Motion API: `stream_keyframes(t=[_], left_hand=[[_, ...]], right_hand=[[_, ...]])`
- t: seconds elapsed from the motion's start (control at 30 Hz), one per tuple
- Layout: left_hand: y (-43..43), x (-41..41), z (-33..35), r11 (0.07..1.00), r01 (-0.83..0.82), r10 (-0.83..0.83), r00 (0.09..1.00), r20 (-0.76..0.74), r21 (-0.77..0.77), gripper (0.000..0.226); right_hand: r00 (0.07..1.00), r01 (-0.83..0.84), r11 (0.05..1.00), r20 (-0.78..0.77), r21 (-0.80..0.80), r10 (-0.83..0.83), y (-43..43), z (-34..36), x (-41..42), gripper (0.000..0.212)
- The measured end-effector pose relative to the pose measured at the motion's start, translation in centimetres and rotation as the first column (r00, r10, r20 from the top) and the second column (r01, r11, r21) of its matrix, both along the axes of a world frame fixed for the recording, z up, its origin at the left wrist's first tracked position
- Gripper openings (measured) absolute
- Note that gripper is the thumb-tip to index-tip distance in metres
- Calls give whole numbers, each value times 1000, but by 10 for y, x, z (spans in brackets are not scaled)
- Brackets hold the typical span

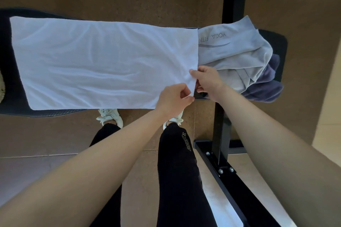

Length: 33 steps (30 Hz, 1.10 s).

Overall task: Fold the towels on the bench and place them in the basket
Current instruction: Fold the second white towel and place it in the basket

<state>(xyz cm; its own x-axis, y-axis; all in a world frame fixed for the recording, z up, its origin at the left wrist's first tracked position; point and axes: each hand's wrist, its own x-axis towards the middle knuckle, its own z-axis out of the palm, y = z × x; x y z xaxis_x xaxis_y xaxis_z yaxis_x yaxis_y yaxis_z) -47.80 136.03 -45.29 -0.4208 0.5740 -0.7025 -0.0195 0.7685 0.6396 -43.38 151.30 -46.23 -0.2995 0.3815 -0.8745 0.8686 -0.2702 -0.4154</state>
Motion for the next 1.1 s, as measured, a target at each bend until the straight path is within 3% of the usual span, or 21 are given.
stream_keyframes(t=[0.1, 0.2, 0.23, 0.37, 0.53, 0.73, 0.9, 1.1], left_hand=[[-6, 2, 4, 1000, 2, -4, 997, 72, 29, 17], [-13, 9, 9, 997, 5, -15, 988, 151, 73, 22], [-14, 10, 13, 997, 10, -22, 986, 167, 76, 22], [-22, 10, 22, 990, -130, 109, 954, 278, 58, 21], [-33, 10, 30, 985, -170, 150, 911, 385, 17, 14], [-74, -11, 42, 932, -361, 352, 873, 337, -38, 11], [-142, -46, 45, 806, -587, 588, 777, 225, -80, 8], [-219, -87, 38, 682, -710, 719, 695, -18, -176, 8]], right_hand=[[993, 122, 993, -11, 7, -121, 13, -3, -25, 16], [998, 68, 997, -7, 30, -68, 26, -1, -50, 8], [999, 50, 996, 4, 76, -51, 30, -1, -56, 3], [995, -11, 913, 91, 409, -28, 35, 5, -60, 23], [997, 26, 825, 46, 564, -63, 17, 29, -51, 15], [989, 127, 912, -118, 391, -87, -17, 36, -81, 35], [987, 88, 968, -151, 236, -53, -62, 44, -137, 16], [985, 108, 990, -148, 91, -94, -130, 41, -201, 17]])
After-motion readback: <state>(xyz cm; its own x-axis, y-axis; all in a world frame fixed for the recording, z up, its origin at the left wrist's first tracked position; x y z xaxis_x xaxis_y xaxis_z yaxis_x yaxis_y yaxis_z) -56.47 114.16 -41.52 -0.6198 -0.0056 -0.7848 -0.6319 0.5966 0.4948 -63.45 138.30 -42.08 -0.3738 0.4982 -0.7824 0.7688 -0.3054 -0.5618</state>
